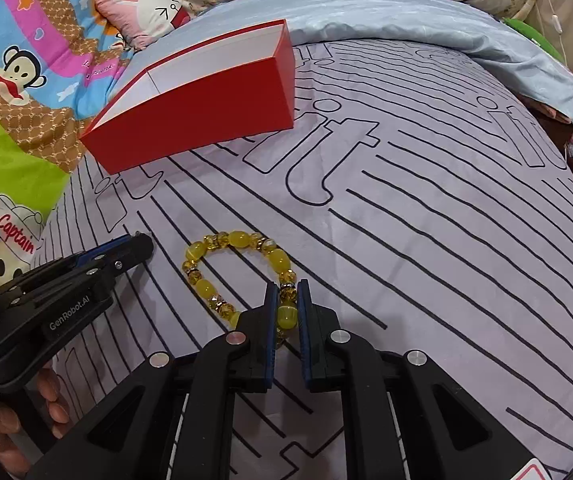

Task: Organize jewelry
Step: 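Close the right tool on the yellow bead bracelet, then close the left tool on the small gold-and-black charm while the right tool holds the yellow bracelet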

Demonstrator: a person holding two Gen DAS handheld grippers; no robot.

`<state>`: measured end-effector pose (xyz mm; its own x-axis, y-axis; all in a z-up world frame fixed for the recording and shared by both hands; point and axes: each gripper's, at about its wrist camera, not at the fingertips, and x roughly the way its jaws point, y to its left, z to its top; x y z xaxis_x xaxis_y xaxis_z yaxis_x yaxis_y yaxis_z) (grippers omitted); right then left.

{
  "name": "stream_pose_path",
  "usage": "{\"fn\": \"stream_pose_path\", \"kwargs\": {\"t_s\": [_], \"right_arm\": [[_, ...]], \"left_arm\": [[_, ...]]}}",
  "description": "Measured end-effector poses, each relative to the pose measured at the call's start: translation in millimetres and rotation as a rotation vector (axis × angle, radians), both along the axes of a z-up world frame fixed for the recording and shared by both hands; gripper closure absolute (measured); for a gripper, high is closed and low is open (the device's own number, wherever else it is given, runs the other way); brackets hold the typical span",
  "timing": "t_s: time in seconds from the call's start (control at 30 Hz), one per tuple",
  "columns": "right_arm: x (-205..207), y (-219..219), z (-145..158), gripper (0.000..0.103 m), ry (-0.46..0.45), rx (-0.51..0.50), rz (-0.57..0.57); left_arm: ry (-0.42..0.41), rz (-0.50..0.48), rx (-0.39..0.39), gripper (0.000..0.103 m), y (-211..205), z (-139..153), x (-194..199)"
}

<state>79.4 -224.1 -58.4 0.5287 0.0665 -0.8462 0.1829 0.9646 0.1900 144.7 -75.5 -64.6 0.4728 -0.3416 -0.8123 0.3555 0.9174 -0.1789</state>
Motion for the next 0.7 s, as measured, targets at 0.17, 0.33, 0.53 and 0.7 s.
{"fn": "stream_pose_path", "kwargs": {"t_s": [0.17,0.33,0.53,0.7], "right_arm": [[3,8,4,0.094,-0.006,0.007,0.024],[5,18,13,0.094,-0.029,0.014,0.053],[8,27,30,0.094,-0.065,0.022,0.083],[14,34,50,0.094,-0.107,0.022,0.111]], "left_arm": [[0.007,0.012,0.002,0.087,3,3,-2],[-0.003,0.040,0.031,0.087,12,9,-6],[-0.017,0.082,0.056,0.087,24,21,-8],[-0.025,0.123,0.064,0.087,36,35,-5]]}}
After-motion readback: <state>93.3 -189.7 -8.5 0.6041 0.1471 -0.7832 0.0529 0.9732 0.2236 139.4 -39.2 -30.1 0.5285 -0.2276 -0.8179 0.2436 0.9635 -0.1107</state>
